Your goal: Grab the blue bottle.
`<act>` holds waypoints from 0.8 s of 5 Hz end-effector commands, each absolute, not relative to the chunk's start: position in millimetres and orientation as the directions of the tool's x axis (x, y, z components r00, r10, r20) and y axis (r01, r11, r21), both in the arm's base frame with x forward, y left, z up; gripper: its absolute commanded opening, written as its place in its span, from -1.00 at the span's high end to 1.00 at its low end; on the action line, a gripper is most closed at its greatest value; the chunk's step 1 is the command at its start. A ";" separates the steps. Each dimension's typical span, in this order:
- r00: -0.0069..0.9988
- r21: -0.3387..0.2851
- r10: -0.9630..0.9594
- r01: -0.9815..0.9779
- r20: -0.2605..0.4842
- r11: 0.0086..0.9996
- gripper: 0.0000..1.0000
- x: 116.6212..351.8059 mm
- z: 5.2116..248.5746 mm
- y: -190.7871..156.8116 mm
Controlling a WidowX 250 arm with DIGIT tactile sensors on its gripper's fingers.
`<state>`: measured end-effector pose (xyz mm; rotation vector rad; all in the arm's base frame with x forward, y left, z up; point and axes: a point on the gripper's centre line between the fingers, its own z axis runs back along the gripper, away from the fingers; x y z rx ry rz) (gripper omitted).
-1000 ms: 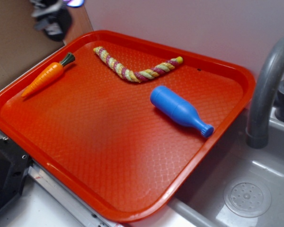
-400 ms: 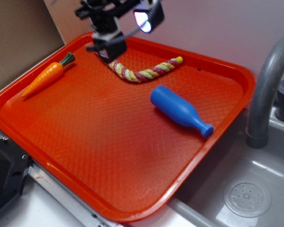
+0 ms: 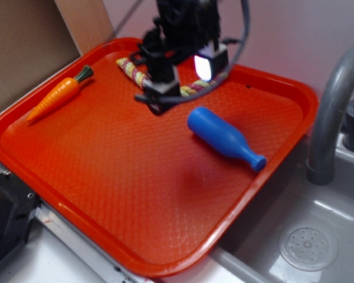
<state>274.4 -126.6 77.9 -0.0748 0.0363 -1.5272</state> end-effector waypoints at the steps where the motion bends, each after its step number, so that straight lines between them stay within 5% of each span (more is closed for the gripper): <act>1: 0.009 -0.029 -0.998 1.000 -0.068 0.011 -1.00 264.3 59.7 -157.8; 3: -0.018 -0.025 -0.990 1.000 -0.143 -0.015 -1.00 253.5 38.2 -165.5; 4: 0.027 -0.008 -0.989 1.000 -0.147 0.028 1.00 252.4 34.7 -164.9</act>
